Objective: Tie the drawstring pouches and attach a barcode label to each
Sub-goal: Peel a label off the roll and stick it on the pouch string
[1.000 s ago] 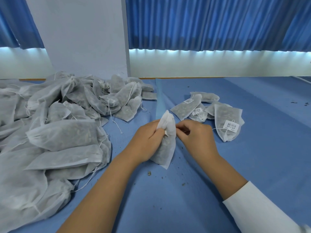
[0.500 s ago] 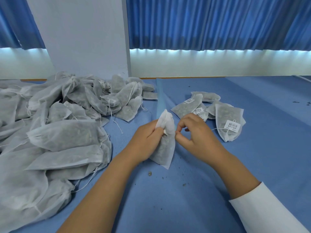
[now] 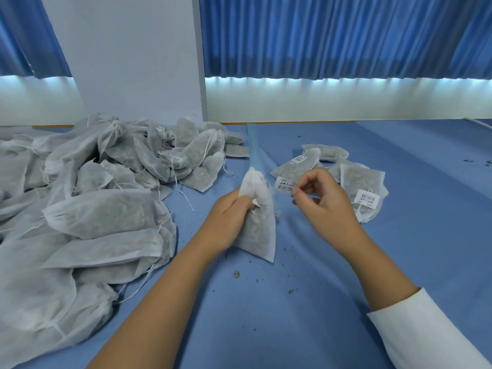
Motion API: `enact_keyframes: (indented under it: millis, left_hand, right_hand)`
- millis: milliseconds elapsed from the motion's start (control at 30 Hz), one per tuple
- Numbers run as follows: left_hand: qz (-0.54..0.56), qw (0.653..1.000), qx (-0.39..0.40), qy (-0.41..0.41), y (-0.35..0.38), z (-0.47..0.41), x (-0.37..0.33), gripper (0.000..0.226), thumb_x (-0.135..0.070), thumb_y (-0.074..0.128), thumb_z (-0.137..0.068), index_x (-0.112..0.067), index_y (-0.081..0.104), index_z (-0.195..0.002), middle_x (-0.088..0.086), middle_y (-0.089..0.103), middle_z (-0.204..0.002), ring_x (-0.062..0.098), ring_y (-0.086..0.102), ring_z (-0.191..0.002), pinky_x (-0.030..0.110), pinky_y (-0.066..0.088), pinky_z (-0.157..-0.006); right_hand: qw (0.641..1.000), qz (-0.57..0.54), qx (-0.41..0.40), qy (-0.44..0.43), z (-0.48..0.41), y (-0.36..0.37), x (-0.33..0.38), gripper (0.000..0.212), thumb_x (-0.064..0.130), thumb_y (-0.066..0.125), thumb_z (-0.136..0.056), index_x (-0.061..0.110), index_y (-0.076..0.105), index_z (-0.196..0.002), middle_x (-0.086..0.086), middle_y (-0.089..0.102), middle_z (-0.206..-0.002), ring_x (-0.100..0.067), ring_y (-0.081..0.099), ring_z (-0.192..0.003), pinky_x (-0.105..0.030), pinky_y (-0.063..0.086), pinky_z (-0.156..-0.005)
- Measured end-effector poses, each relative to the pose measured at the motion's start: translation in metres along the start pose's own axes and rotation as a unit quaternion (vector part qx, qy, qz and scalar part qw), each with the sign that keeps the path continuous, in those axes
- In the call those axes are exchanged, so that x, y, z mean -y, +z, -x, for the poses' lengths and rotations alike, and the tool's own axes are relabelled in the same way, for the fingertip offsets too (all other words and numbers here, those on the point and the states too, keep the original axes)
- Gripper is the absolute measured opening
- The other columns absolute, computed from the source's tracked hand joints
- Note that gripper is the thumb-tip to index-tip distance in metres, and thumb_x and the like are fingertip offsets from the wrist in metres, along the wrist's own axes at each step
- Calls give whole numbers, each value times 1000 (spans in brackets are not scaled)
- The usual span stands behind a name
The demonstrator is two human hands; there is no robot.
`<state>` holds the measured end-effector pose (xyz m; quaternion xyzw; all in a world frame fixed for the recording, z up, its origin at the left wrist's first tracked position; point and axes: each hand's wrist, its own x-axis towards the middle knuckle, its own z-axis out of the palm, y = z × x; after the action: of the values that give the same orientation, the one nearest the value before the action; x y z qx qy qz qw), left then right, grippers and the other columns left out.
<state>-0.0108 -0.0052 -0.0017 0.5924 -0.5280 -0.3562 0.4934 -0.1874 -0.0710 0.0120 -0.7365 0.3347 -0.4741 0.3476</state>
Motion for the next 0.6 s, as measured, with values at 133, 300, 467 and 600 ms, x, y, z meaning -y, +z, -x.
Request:
enact_keyframes:
  millis: [133,300,467,600]
  left_hand:
    - [61,998,-13,-8,-2,2,-4,51,-29,43,-73,-32,73,-115,-21,73,-107,-6,65,-90,8,44,-72]
    - [97,994,-27,-37,-2,3,-7,53,-31,44,-70,-37,73,-113,-19,73,-110,-3,65,-96,16,45,-78]
    - [97,990,-64,-77,-5,4,-10,40,-36,44,-65,-24,66,-98,-14,67,-99,5,57,-86,20,39,-66]
    - [98,986,-122,-60,-9,5,-13,21,-34,50,-77,-20,59,-90,-11,59,-81,4,51,-72,28,34,-68]
  right_hand:
    - [999,-40,-5,9,0,0,2,30,-1,64,-88,24,51,-100,15,66,-78,-2,63,-78,-18,50,-75]
    - [996,-79,-13,43,-1,0,2,22,3,66,-89,17,60,-104,9,71,-82,-15,68,-83,-35,55,-85]
    - [989,-134,-12,65,-1,-1,4,14,9,66,-91,22,70,-88,10,73,-85,-8,68,-85,-23,56,-77]
    - [977,-197,-6,88,0,-1,6,14,8,64,-92,20,71,-89,8,71,-89,-7,66,-91,-27,59,-80]
